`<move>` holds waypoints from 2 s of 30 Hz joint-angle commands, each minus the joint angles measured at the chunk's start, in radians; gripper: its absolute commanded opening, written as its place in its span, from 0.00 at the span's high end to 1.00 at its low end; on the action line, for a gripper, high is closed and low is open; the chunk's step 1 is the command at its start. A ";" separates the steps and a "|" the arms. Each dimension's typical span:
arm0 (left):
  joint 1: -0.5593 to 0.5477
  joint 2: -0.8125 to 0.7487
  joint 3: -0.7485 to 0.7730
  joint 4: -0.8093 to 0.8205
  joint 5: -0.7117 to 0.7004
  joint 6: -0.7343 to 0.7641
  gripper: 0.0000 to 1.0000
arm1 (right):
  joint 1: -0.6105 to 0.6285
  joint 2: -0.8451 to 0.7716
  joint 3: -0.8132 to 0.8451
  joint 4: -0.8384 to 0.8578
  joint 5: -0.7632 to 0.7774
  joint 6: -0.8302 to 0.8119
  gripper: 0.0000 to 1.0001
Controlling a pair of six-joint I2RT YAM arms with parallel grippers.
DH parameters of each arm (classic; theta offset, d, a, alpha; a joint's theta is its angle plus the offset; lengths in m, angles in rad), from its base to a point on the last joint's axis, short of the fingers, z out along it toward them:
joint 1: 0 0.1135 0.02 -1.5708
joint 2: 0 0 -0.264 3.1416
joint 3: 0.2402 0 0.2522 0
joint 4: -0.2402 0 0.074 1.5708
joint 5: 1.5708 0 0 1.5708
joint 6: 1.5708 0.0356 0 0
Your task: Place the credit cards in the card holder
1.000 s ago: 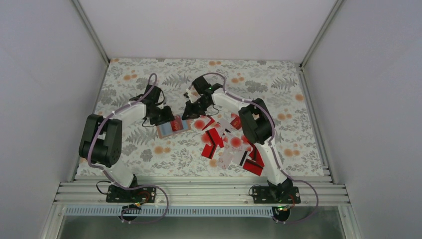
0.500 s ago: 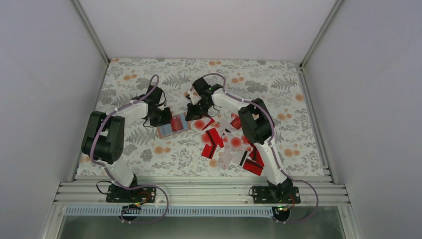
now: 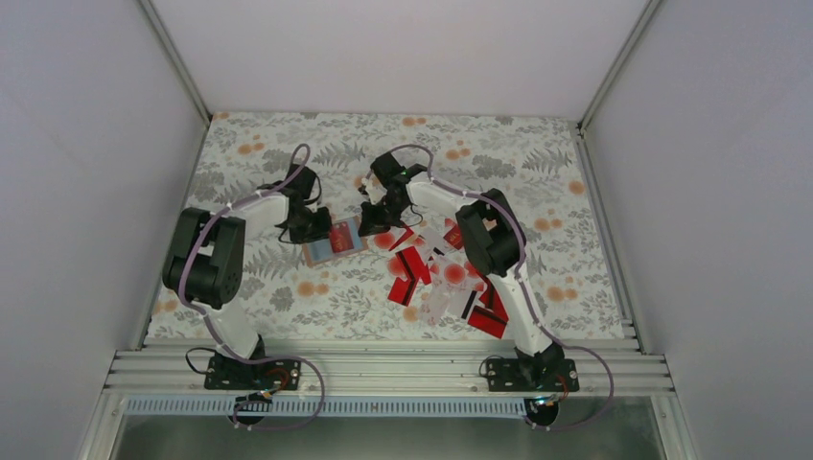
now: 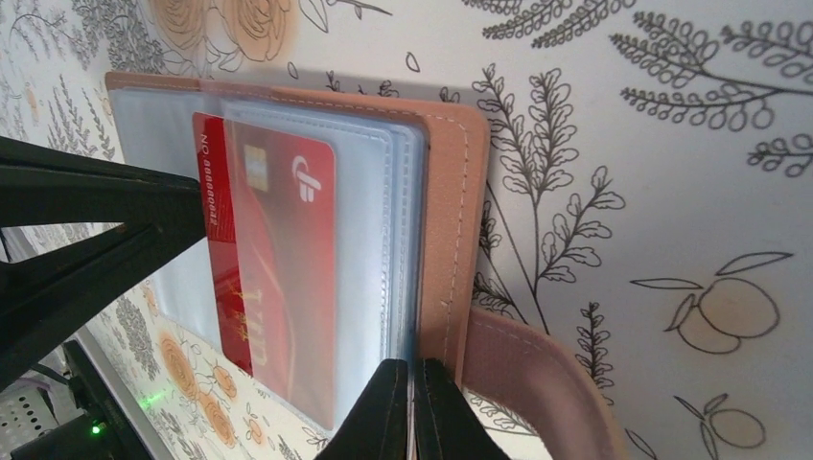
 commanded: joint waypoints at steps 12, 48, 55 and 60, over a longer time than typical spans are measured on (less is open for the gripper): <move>-0.041 0.077 0.085 -0.018 0.038 -0.014 0.98 | -0.002 0.025 0.007 -0.021 -0.009 -0.020 0.96; -0.041 -0.060 0.002 0.001 0.110 0.122 0.98 | -0.054 -0.057 -0.102 0.139 -0.223 0.106 0.79; -0.040 0.000 0.011 0.003 0.106 0.138 0.98 | -0.053 -0.041 -0.100 0.149 -0.217 0.125 0.78; -0.041 0.021 0.006 0.013 0.107 0.149 0.97 | -0.049 -0.026 -0.096 0.146 -0.202 0.134 0.78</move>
